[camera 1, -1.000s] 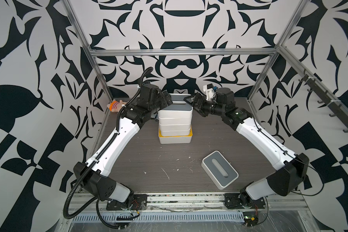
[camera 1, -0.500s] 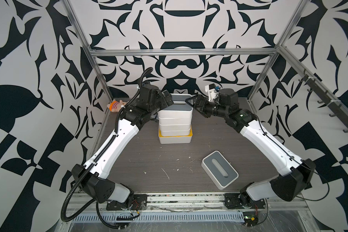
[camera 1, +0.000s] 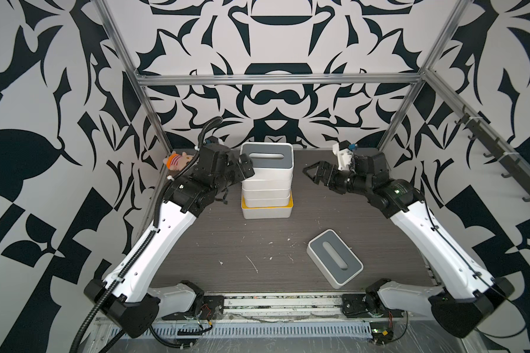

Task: Stack the tissue boxes
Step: Place the tissue box at the tissue box, then pick up the tissue box from the center of the board.

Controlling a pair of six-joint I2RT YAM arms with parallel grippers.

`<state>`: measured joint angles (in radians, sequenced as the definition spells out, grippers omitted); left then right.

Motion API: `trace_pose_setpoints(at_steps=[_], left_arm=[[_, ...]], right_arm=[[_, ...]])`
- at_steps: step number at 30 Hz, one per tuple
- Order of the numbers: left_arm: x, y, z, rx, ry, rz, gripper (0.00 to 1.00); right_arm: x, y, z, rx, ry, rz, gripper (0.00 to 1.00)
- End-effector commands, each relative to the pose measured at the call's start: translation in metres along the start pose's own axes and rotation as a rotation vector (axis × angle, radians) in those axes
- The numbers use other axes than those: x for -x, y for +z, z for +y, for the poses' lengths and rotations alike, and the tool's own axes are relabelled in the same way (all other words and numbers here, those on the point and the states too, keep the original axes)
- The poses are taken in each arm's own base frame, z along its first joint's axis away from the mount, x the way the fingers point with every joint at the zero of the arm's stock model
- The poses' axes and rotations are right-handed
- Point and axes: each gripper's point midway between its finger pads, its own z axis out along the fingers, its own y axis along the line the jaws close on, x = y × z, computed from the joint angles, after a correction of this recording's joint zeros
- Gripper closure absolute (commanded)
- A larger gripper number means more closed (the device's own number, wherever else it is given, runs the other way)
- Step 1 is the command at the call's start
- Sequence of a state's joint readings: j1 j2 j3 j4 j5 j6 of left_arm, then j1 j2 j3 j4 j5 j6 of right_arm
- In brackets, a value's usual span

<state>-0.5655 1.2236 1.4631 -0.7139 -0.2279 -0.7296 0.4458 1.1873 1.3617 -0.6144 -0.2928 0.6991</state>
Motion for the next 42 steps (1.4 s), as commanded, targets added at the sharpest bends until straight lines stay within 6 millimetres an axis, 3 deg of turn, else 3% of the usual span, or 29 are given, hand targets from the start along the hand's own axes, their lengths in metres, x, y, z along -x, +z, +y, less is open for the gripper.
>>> trace_pose_setpoints(at_steps=[1,8,15,21,30,42], left_arm=[[-0.024,-0.016,0.015,0.054,0.018,0.043,0.01],[-0.072,-0.024,0.013,0.029,0.023,0.074,0.00],[-0.117,-0.019,0.001,-0.008,0.085,0.094,0.01],[-0.144,-0.008,-0.009,-0.047,0.047,0.099,0.01],[-0.185,0.016,-0.016,-0.042,0.012,0.172,0.00],[-0.207,0.026,-0.003,-0.025,-0.061,0.192,0.01]], right_arm=[[-0.024,-0.023,-0.035,-0.161,-0.058,0.033,0.00],[-0.070,-0.048,-0.078,-0.330,-0.058,0.144,0.01],[-0.119,-0.063,-0.114,-0.464,-0.074,0.290,0.01],[-0.148,-0.078,-0.135,-0.581,-0.117,0.362,0.00],[-0.185,-0.081,-0.150,-0.649,-0.140,0.448,0.02],[-0.221,-0.062,-0.151,-0.749,-0.239,0.543,0.03]])
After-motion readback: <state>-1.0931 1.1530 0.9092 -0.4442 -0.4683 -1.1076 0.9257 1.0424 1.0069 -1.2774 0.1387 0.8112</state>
